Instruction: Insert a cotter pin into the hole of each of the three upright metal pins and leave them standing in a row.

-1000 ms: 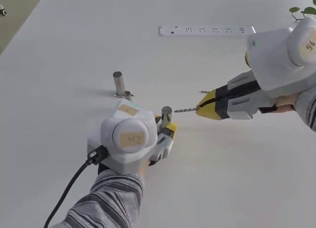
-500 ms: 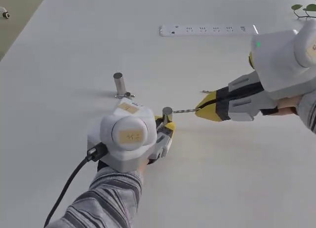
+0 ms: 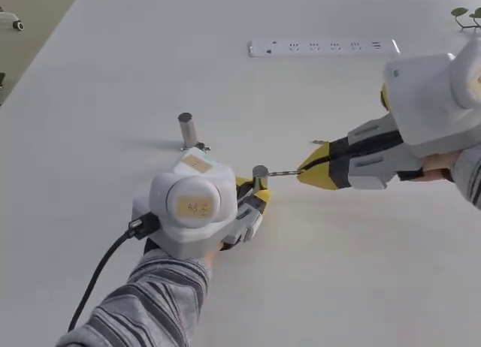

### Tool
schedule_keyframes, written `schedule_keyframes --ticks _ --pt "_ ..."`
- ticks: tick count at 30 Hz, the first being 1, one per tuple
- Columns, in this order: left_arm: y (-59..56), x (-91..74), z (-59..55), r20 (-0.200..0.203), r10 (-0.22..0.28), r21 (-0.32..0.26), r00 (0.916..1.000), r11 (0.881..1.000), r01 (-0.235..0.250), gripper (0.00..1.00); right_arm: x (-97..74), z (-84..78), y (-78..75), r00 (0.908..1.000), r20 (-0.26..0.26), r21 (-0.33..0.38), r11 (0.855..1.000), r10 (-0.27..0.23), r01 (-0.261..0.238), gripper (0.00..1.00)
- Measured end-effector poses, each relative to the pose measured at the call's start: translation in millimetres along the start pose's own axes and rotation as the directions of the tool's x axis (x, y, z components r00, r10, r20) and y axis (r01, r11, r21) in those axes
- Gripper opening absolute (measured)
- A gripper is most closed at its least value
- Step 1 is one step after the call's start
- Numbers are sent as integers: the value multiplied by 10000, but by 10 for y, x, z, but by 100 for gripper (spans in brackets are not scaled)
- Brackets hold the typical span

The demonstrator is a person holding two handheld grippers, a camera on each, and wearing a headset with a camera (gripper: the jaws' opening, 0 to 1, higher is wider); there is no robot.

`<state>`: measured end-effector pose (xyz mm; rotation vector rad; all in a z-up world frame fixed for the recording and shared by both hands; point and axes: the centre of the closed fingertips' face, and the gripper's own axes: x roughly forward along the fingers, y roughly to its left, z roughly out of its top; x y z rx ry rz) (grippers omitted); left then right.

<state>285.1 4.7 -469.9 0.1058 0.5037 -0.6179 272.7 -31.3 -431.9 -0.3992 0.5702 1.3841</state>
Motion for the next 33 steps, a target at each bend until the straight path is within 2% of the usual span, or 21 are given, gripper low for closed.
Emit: schedule_keyframes --ticks 6,11,20,22,24,33 --pt "-10 -1 -2 -25 -88 145 10000 9999 88 9 63 -60 9 9998 -180 -182 9998 1 -5 0" --pt "-17 3 -3 -50 -82 220 10000 9997 83 9 125 -78 19 9985 -541 -867 9962 -64 17 0" --pt "-25 4 -13 -72 12 148 10000 9999 -10 9 103 -57 49 9968 -786 -1252 9921 -109 10 0" --pt "-27 8 -14 -75 20 175 10000 9998 -18 9 108 -48 51 9957 -913 -1615 9869 -170 21 0" --pt "-27 10 -15 -82 45 166 10000 9999 -43 9 117 -28 51 9939 -1075 -2193 9756 -247 5 0" --pt "-26 13 -18 -85 169 -12 9998 9999 -169 9 171 6 36 9921 -1222 -2398 9708 -297 -5 0"
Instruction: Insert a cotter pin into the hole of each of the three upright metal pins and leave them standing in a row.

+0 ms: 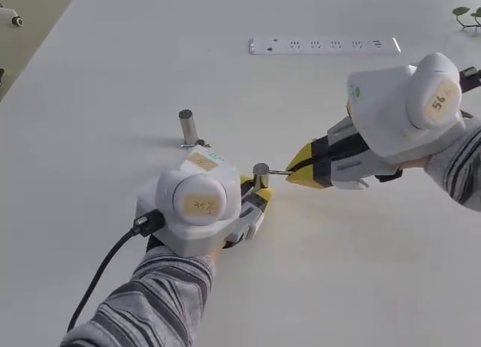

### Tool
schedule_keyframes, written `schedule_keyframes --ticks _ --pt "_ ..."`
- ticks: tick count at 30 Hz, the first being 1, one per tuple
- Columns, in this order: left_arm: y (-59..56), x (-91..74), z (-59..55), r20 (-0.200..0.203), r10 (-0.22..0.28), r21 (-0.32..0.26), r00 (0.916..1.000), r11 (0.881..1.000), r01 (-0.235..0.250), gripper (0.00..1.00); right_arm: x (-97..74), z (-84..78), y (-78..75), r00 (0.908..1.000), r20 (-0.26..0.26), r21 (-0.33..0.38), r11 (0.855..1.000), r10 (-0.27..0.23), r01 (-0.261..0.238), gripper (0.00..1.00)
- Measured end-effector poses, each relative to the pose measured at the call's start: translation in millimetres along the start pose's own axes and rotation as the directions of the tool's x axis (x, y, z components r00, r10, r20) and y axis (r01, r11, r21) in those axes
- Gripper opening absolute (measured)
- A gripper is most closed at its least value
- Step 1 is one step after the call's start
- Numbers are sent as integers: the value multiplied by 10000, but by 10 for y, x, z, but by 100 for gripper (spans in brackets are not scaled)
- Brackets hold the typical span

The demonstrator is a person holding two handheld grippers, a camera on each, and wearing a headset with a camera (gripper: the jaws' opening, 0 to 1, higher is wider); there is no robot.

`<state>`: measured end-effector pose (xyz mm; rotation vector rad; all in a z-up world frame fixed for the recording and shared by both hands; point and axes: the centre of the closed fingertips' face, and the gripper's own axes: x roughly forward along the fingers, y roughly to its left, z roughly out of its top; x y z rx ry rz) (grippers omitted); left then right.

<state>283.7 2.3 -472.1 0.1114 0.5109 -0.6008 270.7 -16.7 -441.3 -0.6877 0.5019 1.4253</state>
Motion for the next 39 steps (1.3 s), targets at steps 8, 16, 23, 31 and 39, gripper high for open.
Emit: schedule_keyframes --ticks 8,16,23,31,39 --pt "6 7 -8 -16 91 -199 10000 9998 -91 9 44 29 -15 9999 -155 -264 9996 -68 64 0" --pt "12 13 -14 -48 166 -529 9999 9985 -168 10 80 33 -46 9997 -200 -274 9995 -130 125 0" --pt "13 14 -17 -46 315 -710 9995 9970 -317 10 119 51 -54 9995 -211 -154 9996 -229 226 0" --pt "10 20 -22 -31 432 -837 9991 9955 -433 10 150 71 -50 9995 -232 -188 9996 -225 221 0" --pt "13 18 -25 -28 654 -1045 9979 9924 -653 10 157 86 -46 9994 -227 -105 9996 -278 276 0"
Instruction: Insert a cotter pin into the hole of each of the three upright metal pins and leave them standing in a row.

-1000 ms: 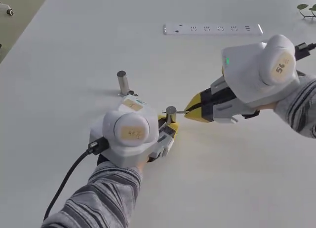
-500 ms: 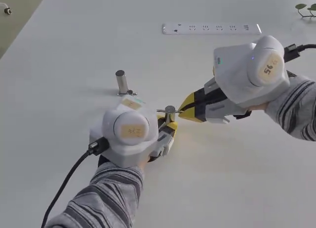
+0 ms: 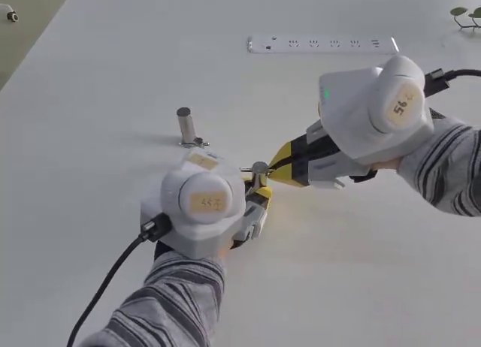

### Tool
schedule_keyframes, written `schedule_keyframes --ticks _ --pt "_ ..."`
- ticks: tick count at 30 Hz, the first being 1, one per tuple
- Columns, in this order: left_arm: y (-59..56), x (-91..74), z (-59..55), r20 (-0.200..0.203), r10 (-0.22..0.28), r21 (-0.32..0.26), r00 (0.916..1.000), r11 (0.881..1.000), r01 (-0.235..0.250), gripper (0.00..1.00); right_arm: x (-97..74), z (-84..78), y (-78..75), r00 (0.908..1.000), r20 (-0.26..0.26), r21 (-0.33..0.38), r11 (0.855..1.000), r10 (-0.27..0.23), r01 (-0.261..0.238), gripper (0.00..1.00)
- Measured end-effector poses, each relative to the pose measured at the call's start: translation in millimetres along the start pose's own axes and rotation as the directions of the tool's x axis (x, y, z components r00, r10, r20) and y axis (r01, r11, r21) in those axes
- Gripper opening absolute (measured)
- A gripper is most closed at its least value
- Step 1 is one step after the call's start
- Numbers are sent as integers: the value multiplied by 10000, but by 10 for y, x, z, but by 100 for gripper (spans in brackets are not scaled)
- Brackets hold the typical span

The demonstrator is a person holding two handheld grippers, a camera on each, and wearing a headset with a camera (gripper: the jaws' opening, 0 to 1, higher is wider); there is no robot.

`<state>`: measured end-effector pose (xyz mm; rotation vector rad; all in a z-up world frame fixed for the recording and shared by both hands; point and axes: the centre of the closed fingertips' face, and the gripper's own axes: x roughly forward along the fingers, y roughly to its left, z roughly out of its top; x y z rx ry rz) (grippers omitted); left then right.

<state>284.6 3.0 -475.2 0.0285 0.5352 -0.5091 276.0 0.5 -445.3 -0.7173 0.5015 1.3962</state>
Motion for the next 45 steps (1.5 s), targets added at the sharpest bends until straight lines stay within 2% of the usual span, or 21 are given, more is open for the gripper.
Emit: schedule_keyframes --ticks 5,8,12,19,33,35,37,40,45 --pt "-2 -1 -3 1 92 -66 10000 9999 -92 10 4 -15 1 9999 -1 465 9989 -112 112 1" --pt "-3 -2 -6 -19 130 -39 9999 9999 -130 10 0 -20 6 9999 -2 598 9981 -170 169 7" --pt "-2 -3 -11 -37 150 -81 9999 9999 -151 10 -23 -20 2 9998 95 920 9956 -166 157 7" --pt "-5 -8 -13 -47 183 -122 9998 9998 -184 10 -78 -64 8 9995 -245 793 9966 -214 233 0" --pt "0 -3 -15 -86 186 -180 9998 9997 -188 10 -69 -40 0 9995 -194 878 9958 -248 264 0" --pt "4 -5 -39 -216 224 -168 9995 9996 -228 11 -65 -42 -5 9996 -147 1001 9946 -259 272 0" --pt "26 -19 -81 -419 326 -31 9986 9995 -327 14 -60 -54 -14 9994 -119 1037 9940 -327 338 1" --pt "61 -54 -112 -478 359 -41 9982 9993 -361 21 -54 -89 -5 9991 -209 1311 9905 -380 404 7" --pt "103 -154 -82 -381 272 88 9989 9996 -269 30 -41 -28 20 9991 292 2188 9755 -313 241 12"
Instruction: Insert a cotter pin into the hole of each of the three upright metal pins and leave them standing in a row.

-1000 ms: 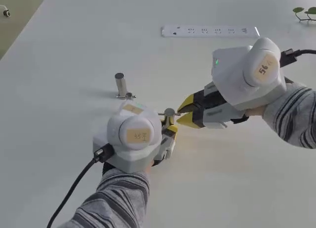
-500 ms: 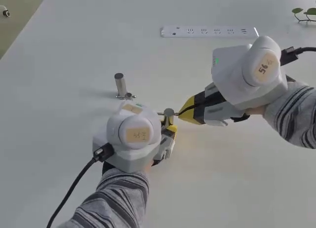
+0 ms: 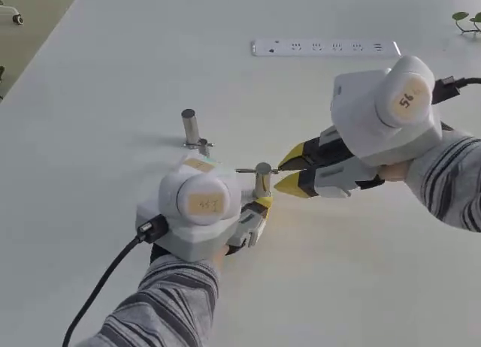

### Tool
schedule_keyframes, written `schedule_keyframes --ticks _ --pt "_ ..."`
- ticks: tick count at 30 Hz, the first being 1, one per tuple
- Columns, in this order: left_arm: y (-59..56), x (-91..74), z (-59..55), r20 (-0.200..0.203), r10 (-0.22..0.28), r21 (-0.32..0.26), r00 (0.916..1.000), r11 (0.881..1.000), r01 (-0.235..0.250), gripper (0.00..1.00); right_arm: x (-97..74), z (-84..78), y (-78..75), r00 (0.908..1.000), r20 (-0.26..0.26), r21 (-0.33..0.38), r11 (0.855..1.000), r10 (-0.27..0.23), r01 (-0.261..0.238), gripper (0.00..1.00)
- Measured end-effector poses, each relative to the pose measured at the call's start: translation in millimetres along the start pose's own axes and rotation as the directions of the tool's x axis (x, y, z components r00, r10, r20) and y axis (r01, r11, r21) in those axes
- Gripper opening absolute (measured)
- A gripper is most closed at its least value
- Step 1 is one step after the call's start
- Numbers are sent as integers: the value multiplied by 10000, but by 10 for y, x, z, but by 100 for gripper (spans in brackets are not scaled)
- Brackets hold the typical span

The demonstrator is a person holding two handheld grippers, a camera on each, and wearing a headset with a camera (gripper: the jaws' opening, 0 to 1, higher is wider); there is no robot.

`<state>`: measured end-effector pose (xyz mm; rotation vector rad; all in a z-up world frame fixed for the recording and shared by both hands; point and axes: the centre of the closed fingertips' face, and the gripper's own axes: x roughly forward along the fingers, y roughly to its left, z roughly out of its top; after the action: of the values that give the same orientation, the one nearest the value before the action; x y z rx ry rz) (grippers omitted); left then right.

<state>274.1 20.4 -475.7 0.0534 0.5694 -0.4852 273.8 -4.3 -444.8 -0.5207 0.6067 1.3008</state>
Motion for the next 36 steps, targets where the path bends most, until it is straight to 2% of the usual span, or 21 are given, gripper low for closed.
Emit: schedule_keyframes --ticks 7,15,18,27,36 --pt "-31 -92 70 322 -346 81 9989 9994 343 43 34 123 -10 9986 529 812 9967 -9 -34 18" --pt "-19 -175 134 544 -628 -93 9965 9979 634 57 125 132 8 9982 592 1082 9940 111 -175 17" --pt "-28 -200 148 608 -751 2 9953 9972 752 63 149 140 17 9983 570 1025 9946 73 -131 16" --pt "-4 -290 165 672 -826 -167 9943 9963 839 70 190 145 36 9983 577 1079 9940 121 -183 10" --pt "49 -391 175 738 -809 -160 9940 9965 823 78 203 146 40 9985 534 963 9952 149 -200 9"
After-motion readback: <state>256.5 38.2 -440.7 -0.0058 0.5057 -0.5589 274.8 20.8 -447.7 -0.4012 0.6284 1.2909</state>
